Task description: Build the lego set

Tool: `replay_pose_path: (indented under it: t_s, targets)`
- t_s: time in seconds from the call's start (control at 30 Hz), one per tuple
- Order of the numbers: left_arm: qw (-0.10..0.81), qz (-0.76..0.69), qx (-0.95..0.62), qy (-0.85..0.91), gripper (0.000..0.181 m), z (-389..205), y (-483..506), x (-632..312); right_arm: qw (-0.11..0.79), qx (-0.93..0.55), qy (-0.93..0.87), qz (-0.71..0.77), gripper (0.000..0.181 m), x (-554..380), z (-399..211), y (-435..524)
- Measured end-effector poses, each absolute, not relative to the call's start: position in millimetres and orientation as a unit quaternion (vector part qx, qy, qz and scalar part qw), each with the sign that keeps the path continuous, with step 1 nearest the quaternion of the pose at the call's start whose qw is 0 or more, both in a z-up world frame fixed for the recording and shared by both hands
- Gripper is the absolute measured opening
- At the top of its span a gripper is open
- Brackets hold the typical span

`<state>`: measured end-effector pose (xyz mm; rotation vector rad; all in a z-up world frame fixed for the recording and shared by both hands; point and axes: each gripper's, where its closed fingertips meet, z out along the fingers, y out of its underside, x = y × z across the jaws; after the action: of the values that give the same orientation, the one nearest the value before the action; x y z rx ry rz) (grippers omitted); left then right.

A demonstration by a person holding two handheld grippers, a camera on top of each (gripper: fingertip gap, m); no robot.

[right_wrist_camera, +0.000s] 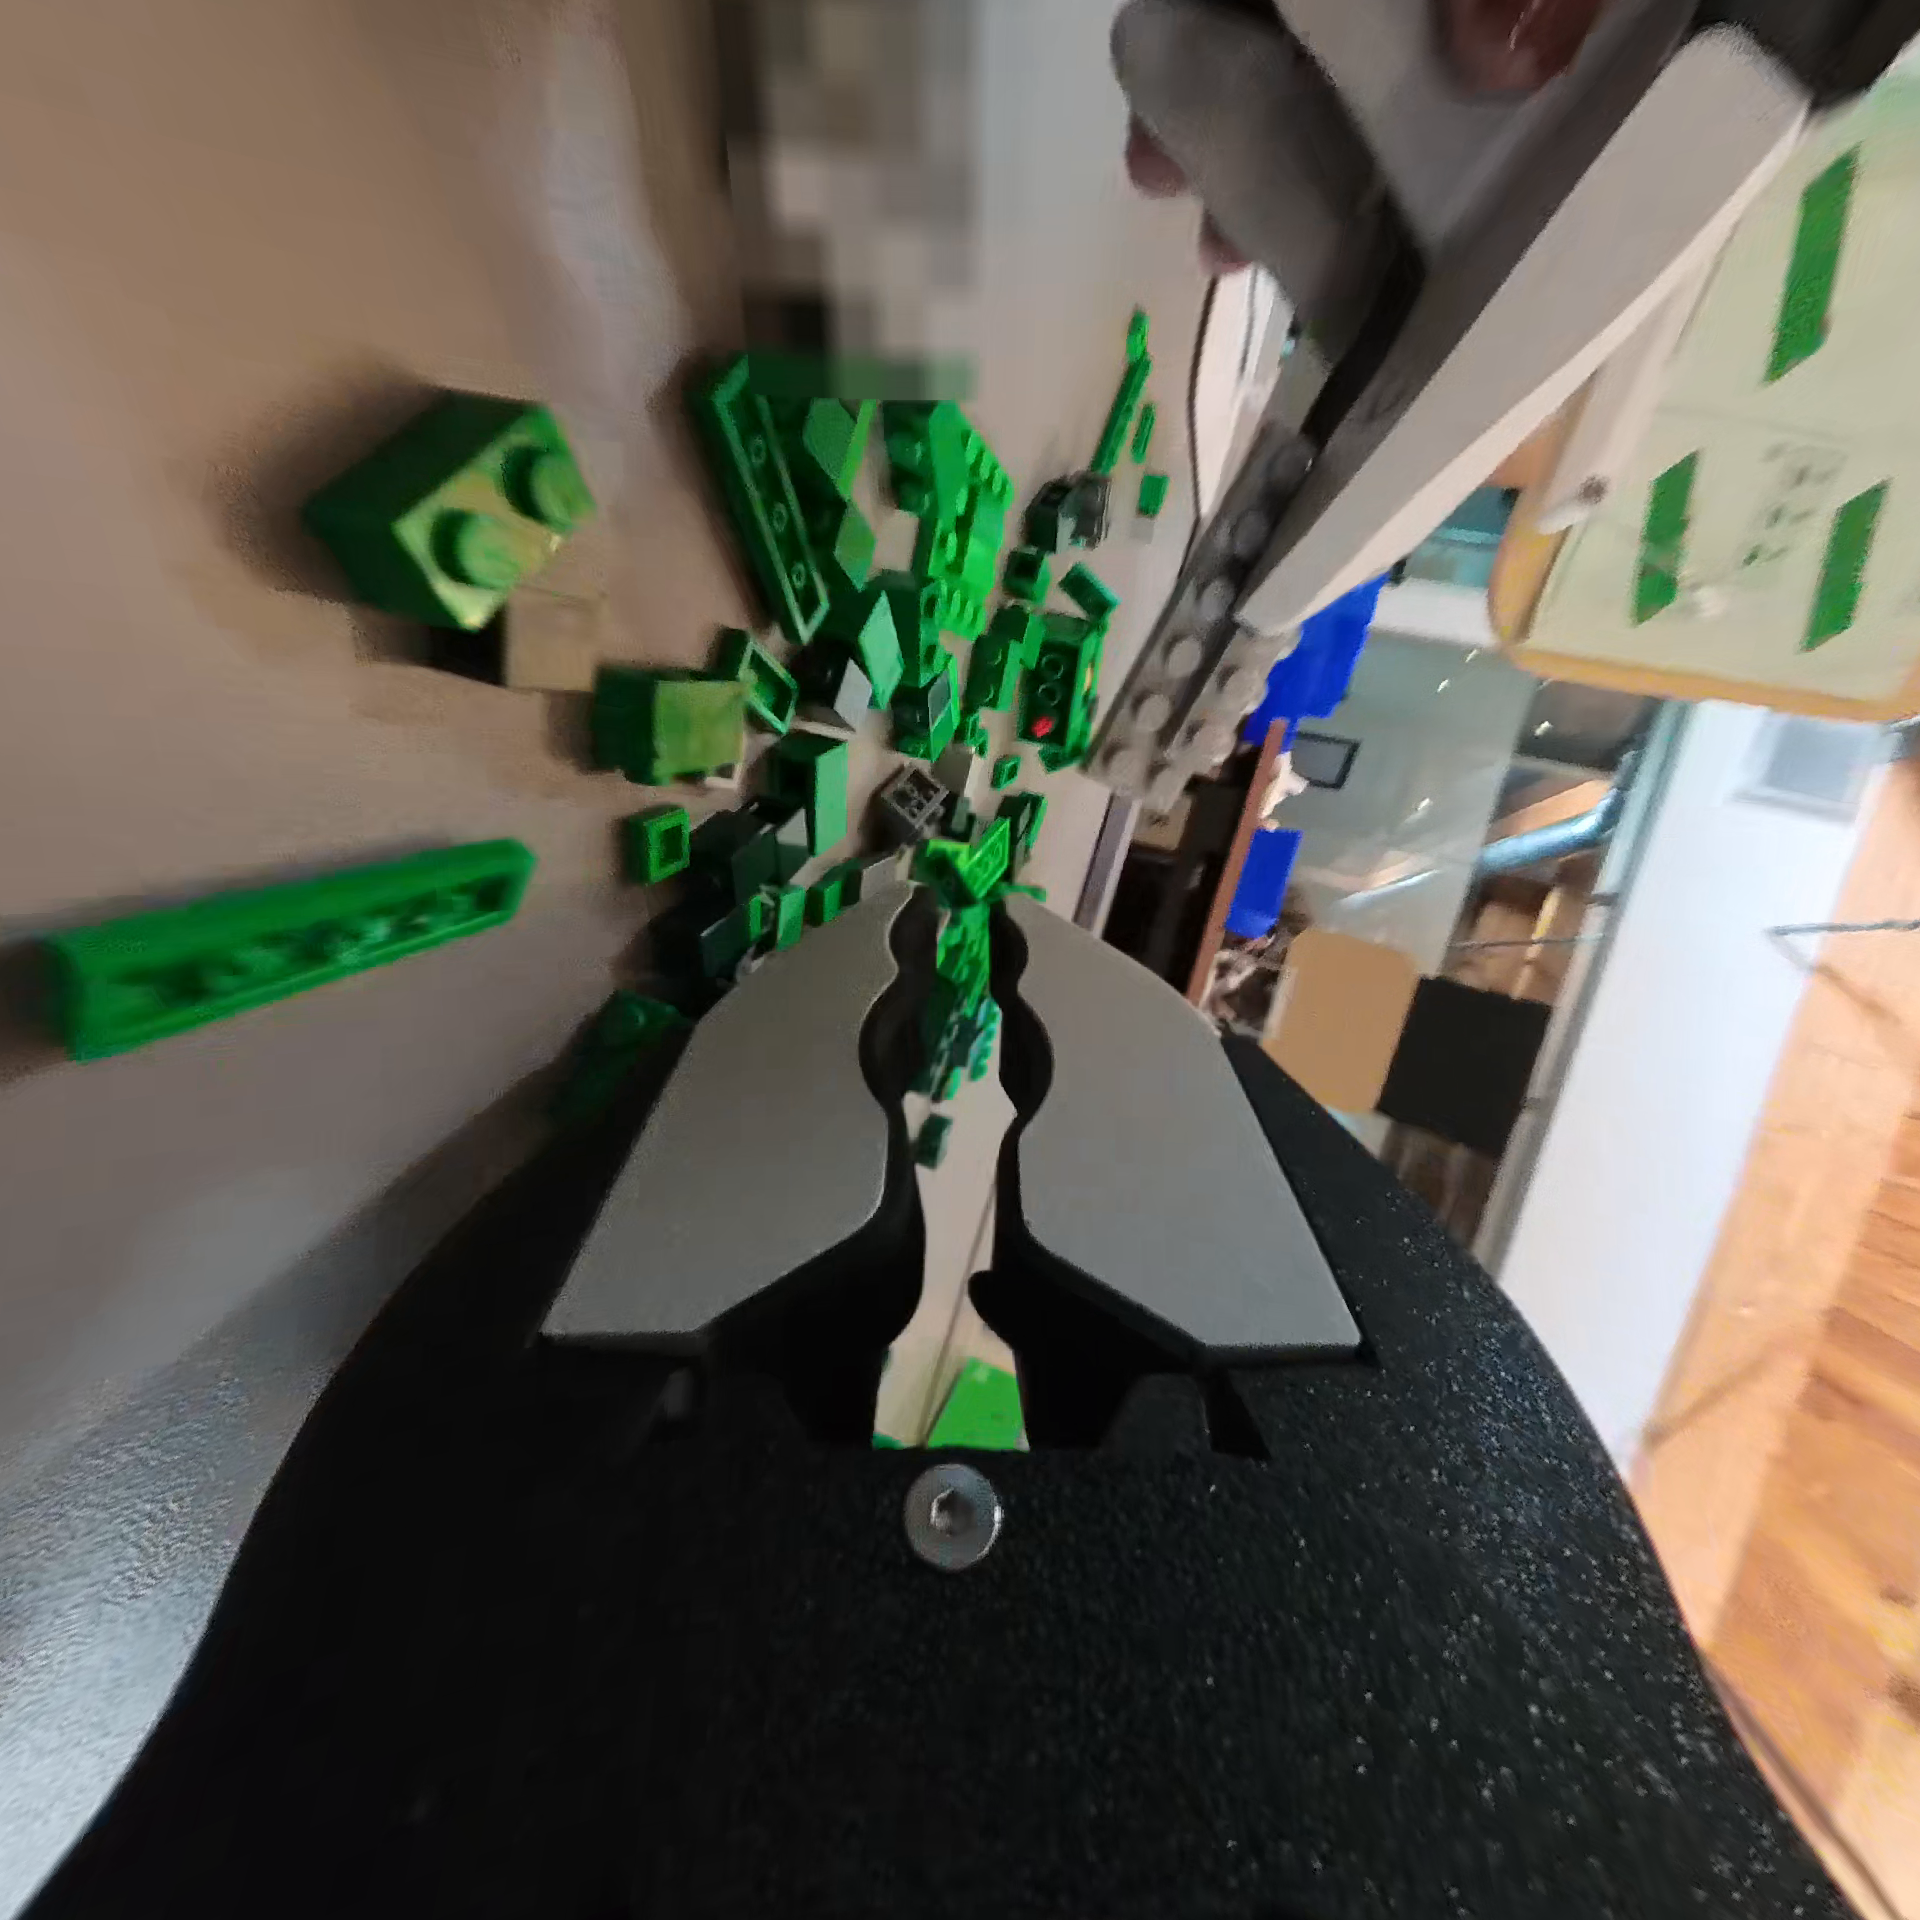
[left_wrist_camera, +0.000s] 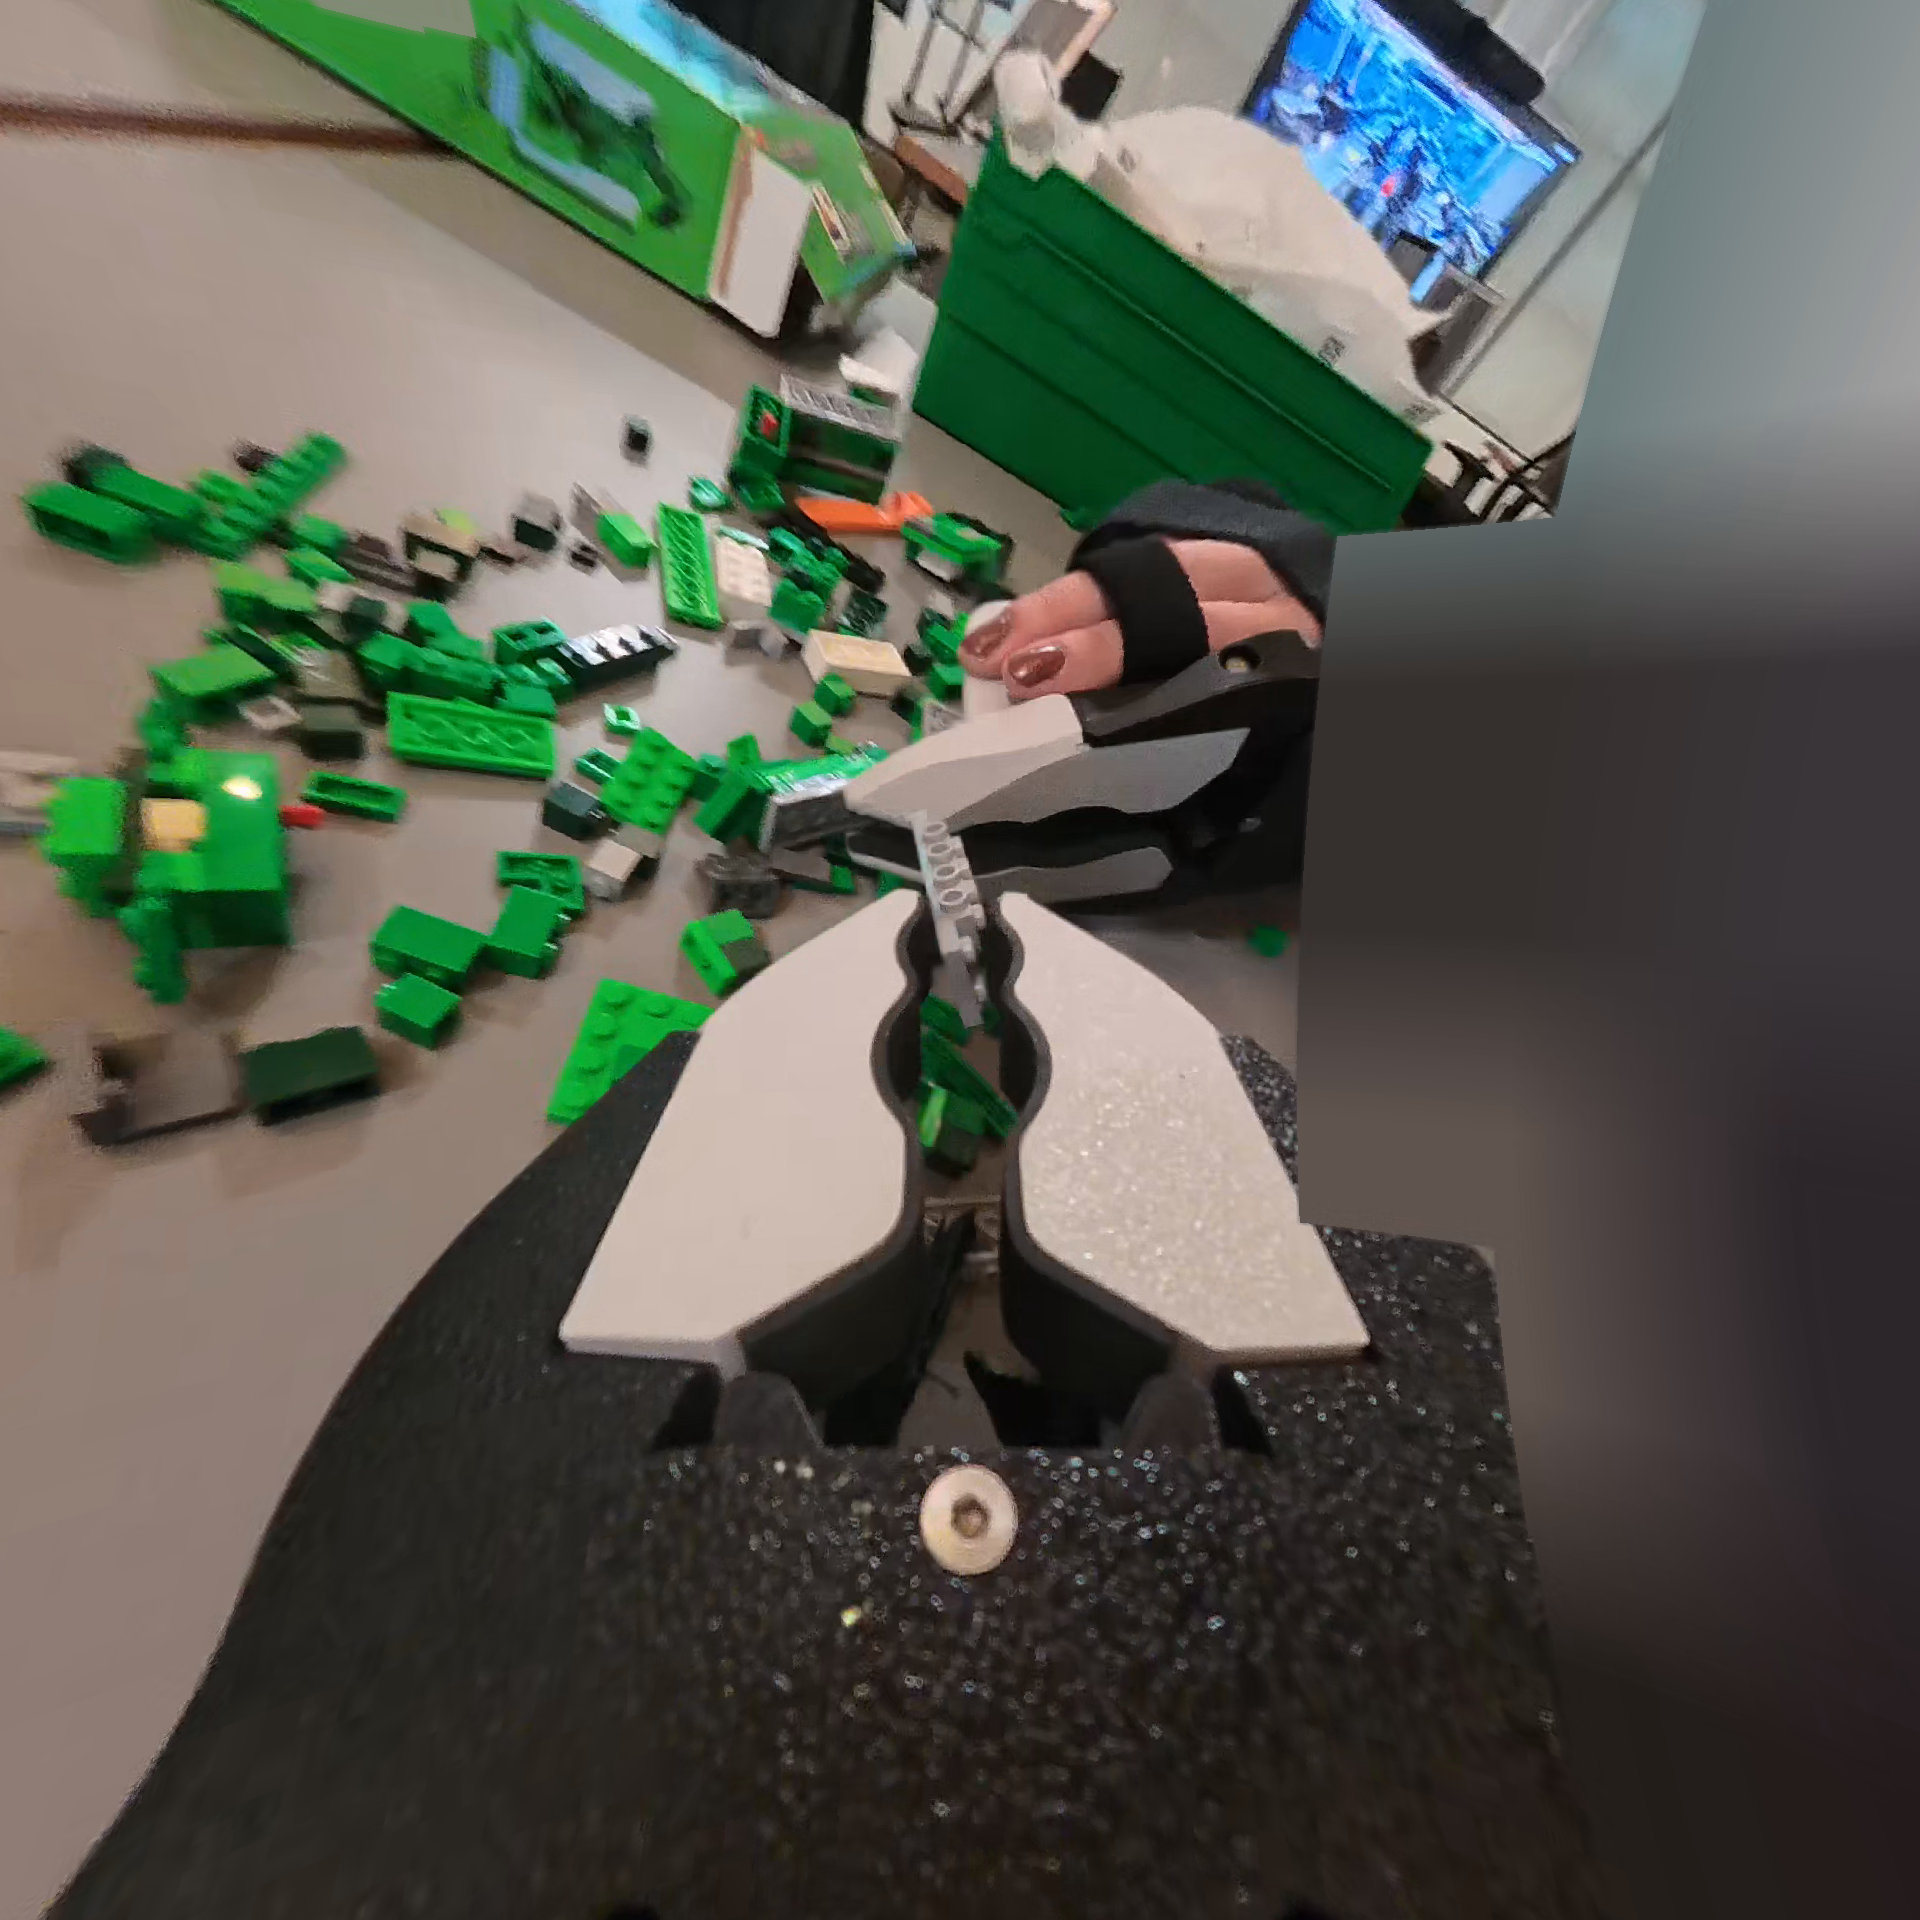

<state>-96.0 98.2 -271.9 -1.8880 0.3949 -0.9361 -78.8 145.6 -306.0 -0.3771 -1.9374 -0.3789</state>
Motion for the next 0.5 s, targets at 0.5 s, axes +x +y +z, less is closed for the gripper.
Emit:
replay_pose_path:
  t_s: [0.5]
  targets:
    - [0.544,-0.228,-0.779,0.213,0.041,-270.7,105.1,-99.4,0.458,-0.478,-0.714,0.226,0.014,-42.5,-258.8,174.2]
